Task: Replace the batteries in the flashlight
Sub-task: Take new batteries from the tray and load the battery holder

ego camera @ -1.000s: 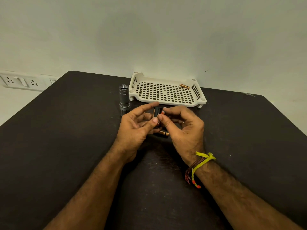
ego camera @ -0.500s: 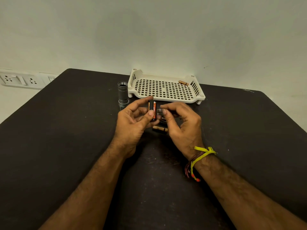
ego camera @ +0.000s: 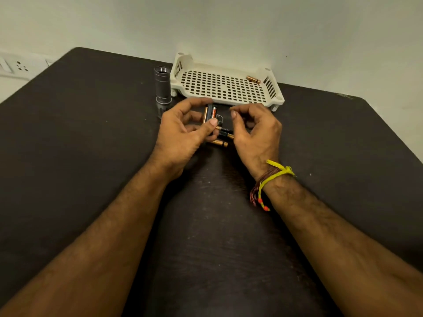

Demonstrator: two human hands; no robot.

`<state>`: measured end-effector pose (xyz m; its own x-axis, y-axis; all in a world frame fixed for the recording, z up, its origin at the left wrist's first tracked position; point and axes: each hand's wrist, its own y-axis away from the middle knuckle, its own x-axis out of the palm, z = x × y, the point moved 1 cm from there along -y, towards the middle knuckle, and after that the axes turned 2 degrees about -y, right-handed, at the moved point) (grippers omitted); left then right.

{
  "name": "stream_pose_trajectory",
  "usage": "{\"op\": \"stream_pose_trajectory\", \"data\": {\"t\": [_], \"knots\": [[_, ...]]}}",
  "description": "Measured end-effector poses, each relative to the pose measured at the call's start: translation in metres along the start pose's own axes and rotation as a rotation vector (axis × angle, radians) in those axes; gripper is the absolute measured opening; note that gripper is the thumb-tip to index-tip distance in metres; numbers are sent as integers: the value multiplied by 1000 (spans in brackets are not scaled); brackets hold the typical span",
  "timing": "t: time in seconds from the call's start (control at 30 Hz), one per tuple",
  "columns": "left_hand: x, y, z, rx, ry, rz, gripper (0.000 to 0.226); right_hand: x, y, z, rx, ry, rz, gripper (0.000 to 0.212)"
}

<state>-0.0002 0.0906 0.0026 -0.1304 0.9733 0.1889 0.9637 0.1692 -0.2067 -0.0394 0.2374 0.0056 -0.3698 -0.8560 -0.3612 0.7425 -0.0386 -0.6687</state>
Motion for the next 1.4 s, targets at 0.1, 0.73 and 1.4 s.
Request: {"op": "stream_pose_trajectory", "data": {"t": [0.1,0.73,1.4], "knots": [[1,1,0,5,-10,-11,42,1,0,-2,30,1,1,6],[-5,-8,12,-4,-12,-115,40,66,-149,-43,299,671,383,31],[-7,-9,15,23,-47,-96,40,70,-154,-55,301,658,164,26]]}}
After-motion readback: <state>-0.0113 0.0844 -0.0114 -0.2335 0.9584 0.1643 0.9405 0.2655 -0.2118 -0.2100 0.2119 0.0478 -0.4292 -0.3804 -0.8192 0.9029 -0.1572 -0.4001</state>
